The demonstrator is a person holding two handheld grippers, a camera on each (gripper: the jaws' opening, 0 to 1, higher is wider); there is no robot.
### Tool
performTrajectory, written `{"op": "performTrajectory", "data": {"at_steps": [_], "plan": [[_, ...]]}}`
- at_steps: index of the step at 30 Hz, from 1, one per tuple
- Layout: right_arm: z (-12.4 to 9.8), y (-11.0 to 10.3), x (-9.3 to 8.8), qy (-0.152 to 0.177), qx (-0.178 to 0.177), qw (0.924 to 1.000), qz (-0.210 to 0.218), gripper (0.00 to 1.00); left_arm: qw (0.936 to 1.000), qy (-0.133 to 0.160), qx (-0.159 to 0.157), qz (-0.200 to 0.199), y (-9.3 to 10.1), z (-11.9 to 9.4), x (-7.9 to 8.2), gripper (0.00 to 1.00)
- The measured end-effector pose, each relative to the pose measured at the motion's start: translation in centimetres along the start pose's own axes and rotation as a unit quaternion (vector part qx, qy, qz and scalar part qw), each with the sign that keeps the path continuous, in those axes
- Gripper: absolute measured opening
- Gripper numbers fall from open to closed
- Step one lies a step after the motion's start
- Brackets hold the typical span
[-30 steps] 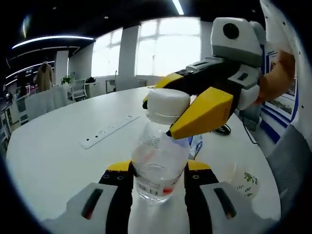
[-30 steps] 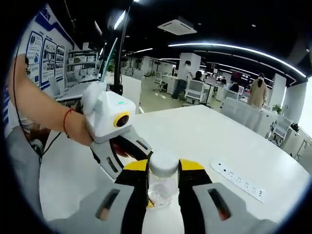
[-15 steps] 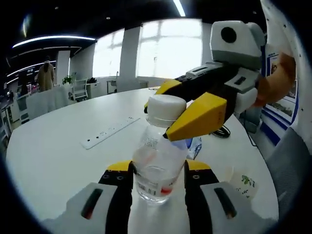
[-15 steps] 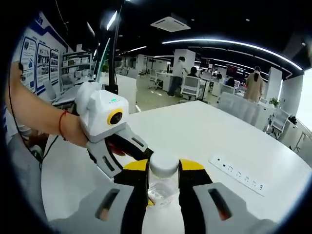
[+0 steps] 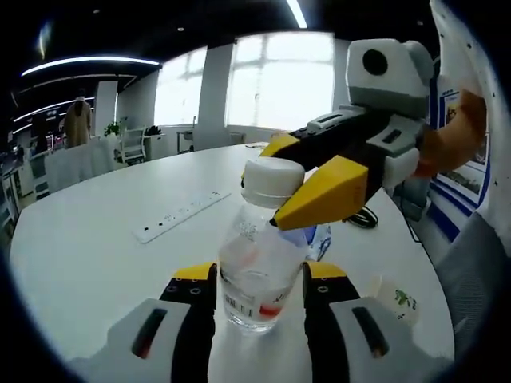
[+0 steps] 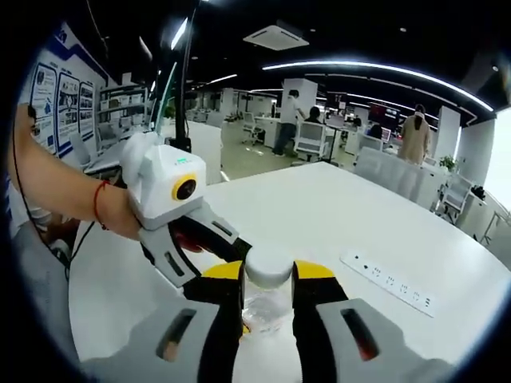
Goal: Arrange the tabletop items into an orderly group along one side of the table until the central work area is clear of visible clutter.
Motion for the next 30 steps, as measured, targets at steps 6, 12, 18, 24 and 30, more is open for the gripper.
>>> {"op": "performTrajectory", "data": {"at_steps": [6, 12, 18, 24, 30], "plan": [[0.0, -0.1, -0.1, -0.003, 0.002, 1.0, 0.002, 0.24, 1.0, -0.001, 0.001, -0.001, 0.1, -0.1, 0.0, 0.43], [-0.2, -0.1, -0.3, -0.008, 0.005, 0.9999, 0.009, 0.31, 1.0, -0.001, 0.006, -0.005, 0.0, -0.4, 0.1, 0.45], [-0.5, 0.2, -0.1, -0.008, 0.009, 0.9998, 0.018, 0.35, 0.9999, -0.002, 0.014, -0.008, -0.2, -0.9, 0.4, 0.5], [-0.9, 0.5, 0.1, -0.007, 0.013, 0.9994, 0.031, 0.39, 0.9997, -0.003, 0.02, -0.014, -0.1, -1.5, 0.6, 0.52], [-1.4, 0.8, 0.1, -0.01, 0.024, 0.9986, 0.045, 0.44, 0.9992, -0.004, 0.029, -0.028, 0.2, -2.3, 0.8, 0.57]]}}
Point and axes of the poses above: the point that each gripper's makers call its tool centre point, and the gripper's own axes: z roughly forward along the fingers, y roughly to its right, x roughly out of its top, the point moved 2 cm from there along -z, roughly backward along the fingers, and after that the axes turned 14 degrees about z, right-handed, at the moved point
